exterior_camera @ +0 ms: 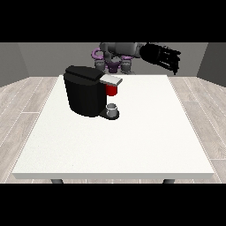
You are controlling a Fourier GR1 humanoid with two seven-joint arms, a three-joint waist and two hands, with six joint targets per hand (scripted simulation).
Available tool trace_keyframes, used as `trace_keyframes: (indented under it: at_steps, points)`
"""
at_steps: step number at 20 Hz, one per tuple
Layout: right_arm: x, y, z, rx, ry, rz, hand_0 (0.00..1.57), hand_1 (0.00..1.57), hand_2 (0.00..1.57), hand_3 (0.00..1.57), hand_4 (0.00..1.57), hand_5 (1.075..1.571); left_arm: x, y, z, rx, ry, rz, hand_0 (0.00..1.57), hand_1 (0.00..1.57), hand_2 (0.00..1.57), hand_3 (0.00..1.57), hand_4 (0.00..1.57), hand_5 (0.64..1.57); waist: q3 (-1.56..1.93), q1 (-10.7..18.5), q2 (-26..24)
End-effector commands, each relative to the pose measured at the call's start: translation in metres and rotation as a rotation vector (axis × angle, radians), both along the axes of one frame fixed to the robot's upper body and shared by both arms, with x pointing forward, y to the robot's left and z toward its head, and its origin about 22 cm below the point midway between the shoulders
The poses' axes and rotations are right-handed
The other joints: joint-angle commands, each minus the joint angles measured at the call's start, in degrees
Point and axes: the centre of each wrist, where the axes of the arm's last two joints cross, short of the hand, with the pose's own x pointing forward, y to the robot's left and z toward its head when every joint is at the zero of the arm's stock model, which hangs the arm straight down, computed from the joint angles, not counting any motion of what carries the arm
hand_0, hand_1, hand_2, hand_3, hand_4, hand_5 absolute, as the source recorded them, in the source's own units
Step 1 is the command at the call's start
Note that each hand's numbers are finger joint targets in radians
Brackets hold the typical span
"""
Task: Insert the coffee pod into the coffee machine and close the lid
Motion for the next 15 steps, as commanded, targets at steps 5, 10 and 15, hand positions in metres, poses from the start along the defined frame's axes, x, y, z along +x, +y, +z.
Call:
trace_keyframes:
  at_steps: [5,10,15]
  points:
    - [0.004,0.006,0.0,0.031,-0.045,0.077,0.0,0.0,0.0,0.0,0.0,1.571,-0.006,-0.026,-0.002,0.007,-0.021,-0.014,0.0,0.0,0.0,0.0,0.33,1.571,0.02,-1.5,1.2]
    - [-0.006,0.037,-0.057,0.052,-0.024,0.199,0.0,0.0,0.0,0.0,0.17,1.571,-0.015,-0.016,-0.025,-0.018,0.068,0.063,0.0,0.0,0.0,0.0,0.27,1.571,0.03,-6.0,-5.4]
    - [-0.02,0.043,-0.121,0.095,0.075,0.286,0.0,0.0,0.0,0.0,0.26,1.571,-0.031,-0.001,-0.063,-0.016,0.188,0.106,0.0,0.0,0.0,0.0,0.27,1.571,0.03,-8.6,-11.3]
